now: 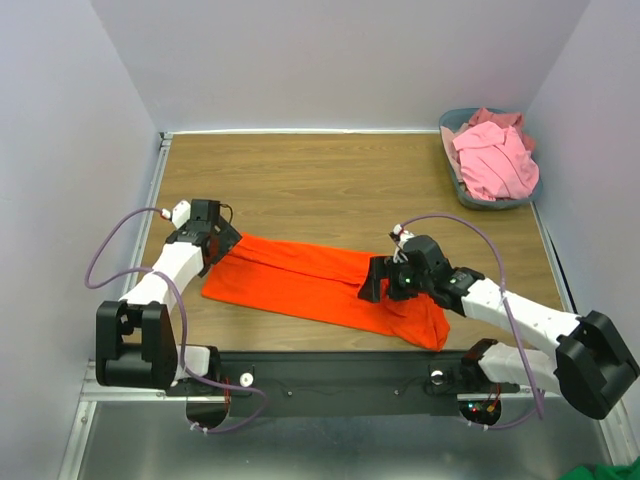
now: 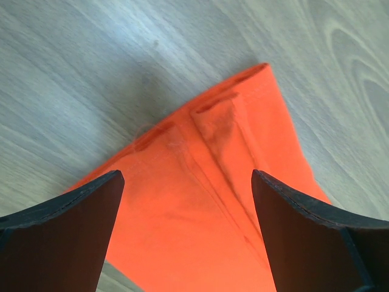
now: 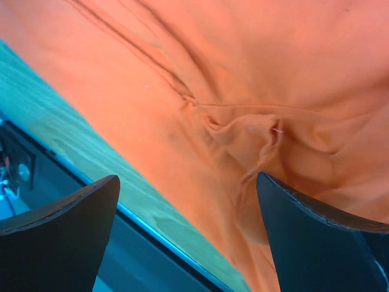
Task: Fold and stack the t-shirts
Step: Fold the tshirt
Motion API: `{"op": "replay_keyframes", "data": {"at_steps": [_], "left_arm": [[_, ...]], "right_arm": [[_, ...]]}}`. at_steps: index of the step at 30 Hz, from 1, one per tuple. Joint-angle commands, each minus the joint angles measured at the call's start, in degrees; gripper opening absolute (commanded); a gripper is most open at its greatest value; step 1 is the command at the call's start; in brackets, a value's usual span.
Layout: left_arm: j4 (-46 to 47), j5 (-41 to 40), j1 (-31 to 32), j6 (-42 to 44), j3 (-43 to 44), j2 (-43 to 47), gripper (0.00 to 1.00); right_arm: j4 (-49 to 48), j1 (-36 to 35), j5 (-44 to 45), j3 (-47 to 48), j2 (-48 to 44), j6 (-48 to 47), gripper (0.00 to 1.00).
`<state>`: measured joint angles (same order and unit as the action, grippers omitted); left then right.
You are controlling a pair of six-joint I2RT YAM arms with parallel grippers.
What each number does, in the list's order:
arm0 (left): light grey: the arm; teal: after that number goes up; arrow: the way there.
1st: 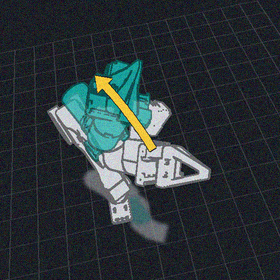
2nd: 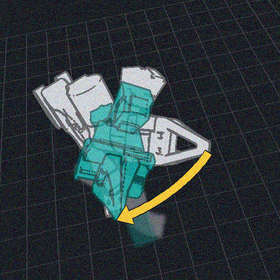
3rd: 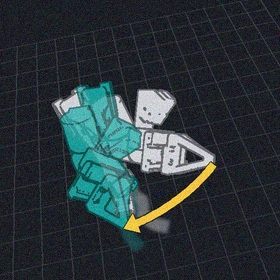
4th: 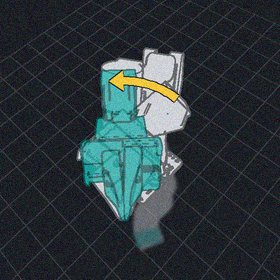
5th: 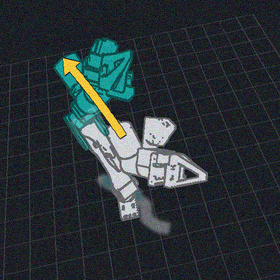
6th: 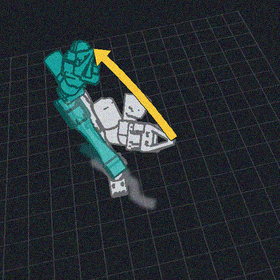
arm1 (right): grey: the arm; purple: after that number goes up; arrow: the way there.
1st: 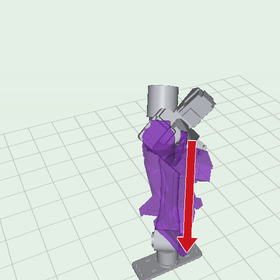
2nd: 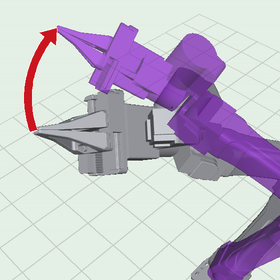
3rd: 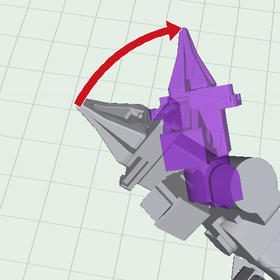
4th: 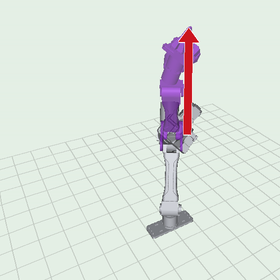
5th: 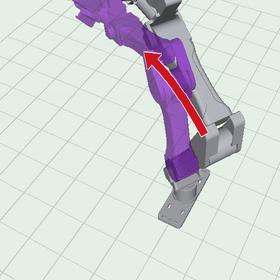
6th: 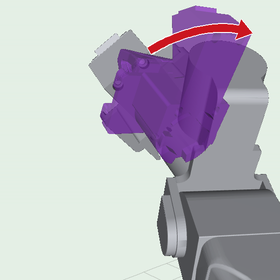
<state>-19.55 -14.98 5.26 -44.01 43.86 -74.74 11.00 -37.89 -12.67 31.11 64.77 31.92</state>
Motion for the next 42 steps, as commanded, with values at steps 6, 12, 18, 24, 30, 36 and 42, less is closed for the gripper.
{"op": "replay_keyframes", "data": {"at_steps": [6,12,18,24,30,36,42], "left_arm": [[5.4,8.47,0.72,1.64,6.94,-0.48,0.98],[5.93,8.74,2.83,3.22,13.71,-10.33,0.98],[5.93,9.01,3.09,3.23,14.42,-13.51,0.98],[5.67,6.55,3.09,2.62,10.73,-7.71,0.98],[6.19,5.67,3.01,0.68,3.53,-1.29,0.99],[4.08,2.95,3.01,0.24,1.32,2.84,0.98],[3.99,4.69,3.01,1.03,4.3,2.32,0.98]], "right_arm": [[-5.29,0.01,2.11,4.39,-0.8,-2.74,1.0],[-5.82,0.01,7.3,13.0,11.15,-6.17,1.0],[-9.5,-0.34,1.78,16.87,21.16,-7.05,1.0],[-17.49,-3.42,-8.95,15.03,24.7,-7.14,1.0],[-19.7,-8.25,-11.24,14.15,25.49,-7.66,1.0],[-18.05,-12.03,-5.02,12.57,24.27,-6.17,1.0],[-7.18,-11.94,20.8,15.37,19.7,1.38,1.0]]}}
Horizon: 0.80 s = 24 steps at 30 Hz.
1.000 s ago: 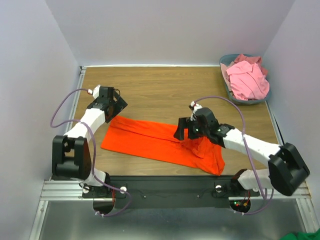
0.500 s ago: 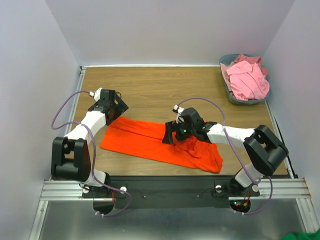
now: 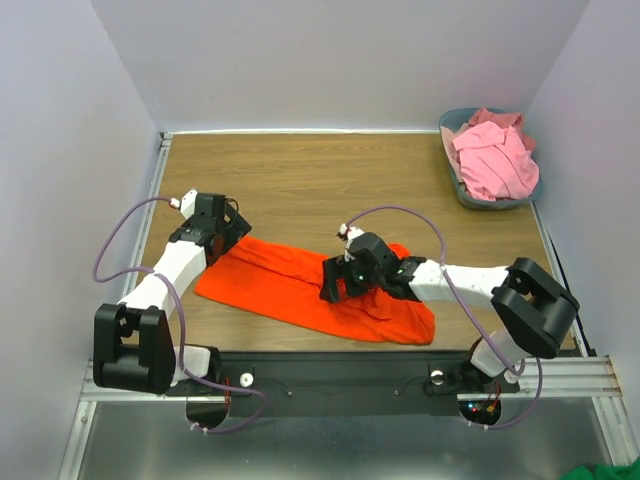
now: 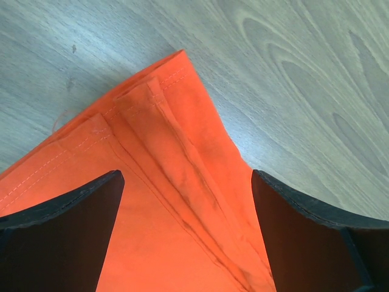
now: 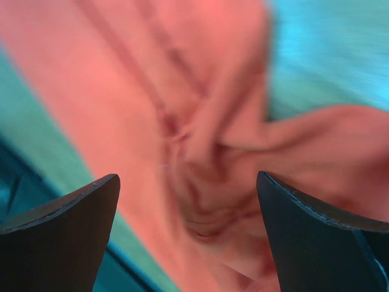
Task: Fold and stack the t-shirts
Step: Fold the tshirt
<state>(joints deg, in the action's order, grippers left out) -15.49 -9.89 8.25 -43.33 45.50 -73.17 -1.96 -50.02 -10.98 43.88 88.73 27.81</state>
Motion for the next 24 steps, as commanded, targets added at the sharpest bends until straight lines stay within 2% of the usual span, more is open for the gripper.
{"op": "replay_keyframes", "data": {"at_steps": [1,2,5,9,15,24], "left_arm": [[0.36,-0.13,0.1,0.53,3.28,0.31,0.98],[0.54,0.13,0.1,0.7,4.5,-0.3,0.98],[4.12,4.06,0.1,2.36,6.7,-4.85,0.98],[6.69,6.63,0.1,2.99,7.41,-7.86,0.98],[9.77,9.01,0.1,4.04,6.28,-13.31,0.98],[10.13,4.97,-1.92,2.9,0.3,-16.4,0.98]], "right_arm": [[7.22,0.19,22.46,3.14,-4.53,6.54,1.0],[8.27,0.19,26.93,3.67,-4.79,6.9,1.0],[13.62,1.58,32.76,4.46,-4.36,11.36,1.0],[14.0,4.66,29.45,2.27,-3.48,13.41,1.0],[14.35,8.97,29.88,-0.37,-4.26,14.46,1.0],[22.34,17.41,35.68,-5.91,-15.14,16.66,1.0]]}}
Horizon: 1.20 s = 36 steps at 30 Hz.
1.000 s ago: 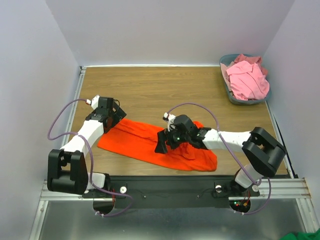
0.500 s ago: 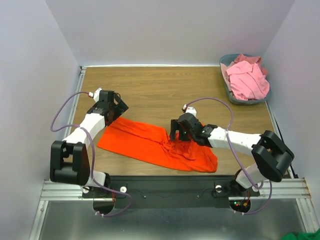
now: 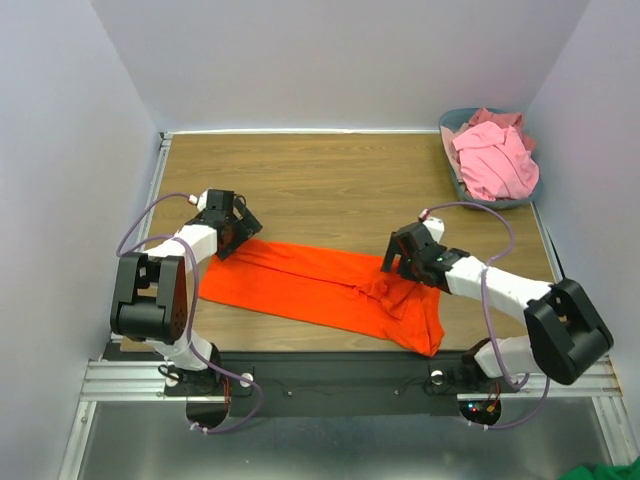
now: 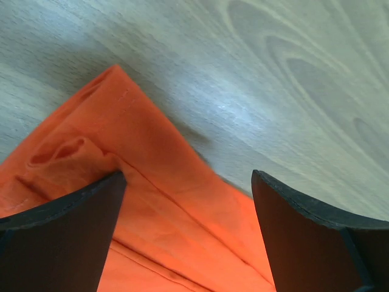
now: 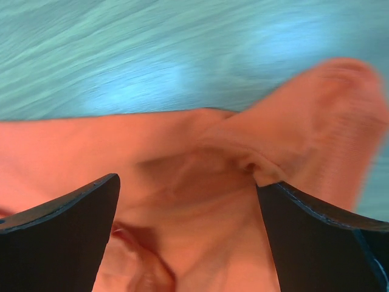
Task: Fold and stack the t-shirts
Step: Fold the tshirt
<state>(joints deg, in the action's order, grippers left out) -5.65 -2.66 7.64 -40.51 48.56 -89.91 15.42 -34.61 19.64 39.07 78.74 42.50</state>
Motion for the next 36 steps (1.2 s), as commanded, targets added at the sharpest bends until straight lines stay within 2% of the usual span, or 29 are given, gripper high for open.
{"op": "replay_keyframes", "data": {"at_steps": [1,7,11,14,15,19,21,25,36], "left_arm": [[0.11,-2.44,-1.92,0.0,-4.07,0.52,0.98],[-3.05,-7.01,-3.42,-1.06,-7.33,5.25,0.98],[-3.14,-7.1,-3.42,-1.59,-8.74,9.66,0.98],[-3.31,-7.36,-3.42,-1.76,-9.53,12.29,0.98],[-3.4,-7.45,-3.42,-1.76,-9.71,12.82,0.98],[-3.58,-7.63,-3.42,-1.68,-10.32,13.8,0.98],[-3.75,-7.8,-3.42,-1.59,-10.5,14.06,0.98],[-3.75,-7.98,-3.42,-1.68,-10.85,14.41,0.98],[-4.11,-8.59,-3.42,-1.59,-10.85,14.94,0.98]], "right_arm": [[5.67,2.18,6.62,-1.36,-6.13,2.67,1.0],[12.61,2.79,13.14,-0.75,-13.94,6.54,1.0],[12.71,2.79,7.88,-0.49,-16.34,6.63,0.99],[12.62,2.71,5.15,-0.57,-15.46,6.1,0.85],[12.53,2.71,4.71,-0.66,-15.11,6.02,0.74],[11.56,2.79,2.08,-0.84,-12.48,5.84,0.49],[10.51,2.71,-1.78,-1.19,-11.07,5.49,0.42],[8.4,2.71,-8.81,-3.82,-10.27,5.31,0.37],[4.62,2.79,-13.31,-6.72,-9.39,4.87,0.32]]}}
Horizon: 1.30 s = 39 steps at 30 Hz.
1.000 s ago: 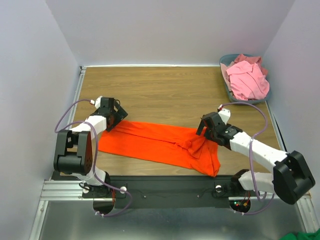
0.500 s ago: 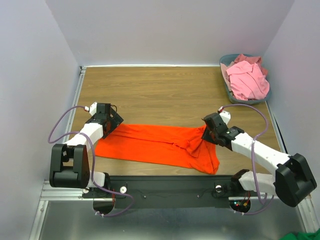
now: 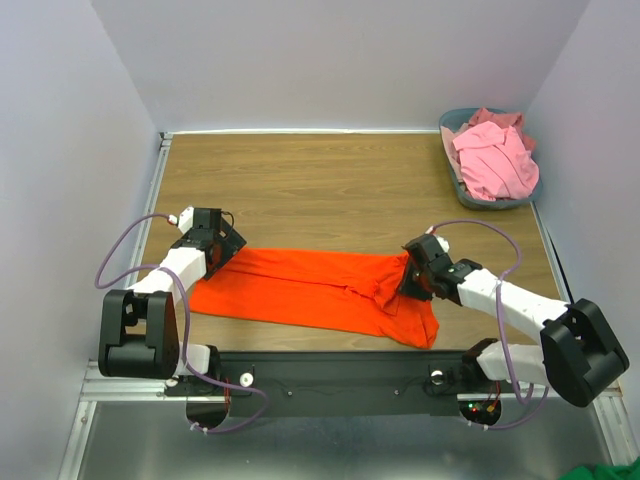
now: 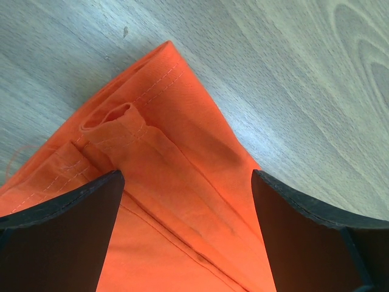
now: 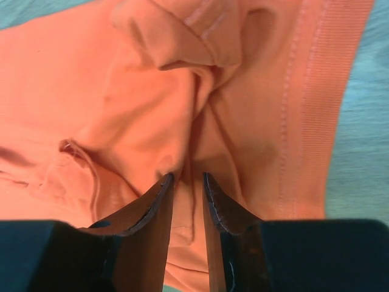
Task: Fold and stack the t-shirts
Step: Fold the tshirt
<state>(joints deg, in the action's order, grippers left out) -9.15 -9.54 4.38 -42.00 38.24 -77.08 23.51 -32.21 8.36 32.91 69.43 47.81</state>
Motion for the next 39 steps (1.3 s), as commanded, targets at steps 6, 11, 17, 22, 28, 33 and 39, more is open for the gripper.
{"op": "replay_keyframes", "data": {"at_steps": [6,11,17,22,28,33,39], "left_arm": [[-0.78,-1.44,-0.16,0.07,-0.45,2.02,0.98],[-1.14,-1.97,-0.16,0.16,-0.53,2.55,0.98],[-1.05,-1.89,-0.25,0.34,-0.71,2.99,0.98],[-1.31,-1.97,-0.25,0.34,-0.62,2.72,0.98],[-2.19,-3.03,-0.25,0.16,-0.53,3.51,0.98],[-2.54,-3.73,-0.25,0.07,-0.36,4.13,0.98],[-2.72,-4.08,-0.25,-0.1,-0.62,4.31,0.98]], "right_arm": [[-6.89,0.39,-3.18,-0.3,0.44,-1.23,0.32],[-7.42,0.39,-1.42,0.67,3.34,-1.76,0.31],[-8.21,0.39,-0.1,1.81,5.28,-3.68,0.32],[-8.48,0.39,-0.45,3.74,5.28,-4.74,0.19],[-6.11,0.13,-2.38,4.01,2.21,-3.08,0.06],[1.09,-1.1,0.6,5.15,0.27,1.58,0.0],[3.91,-6.63,2.36,7.17,-0.7,5.36,0.01]]}}
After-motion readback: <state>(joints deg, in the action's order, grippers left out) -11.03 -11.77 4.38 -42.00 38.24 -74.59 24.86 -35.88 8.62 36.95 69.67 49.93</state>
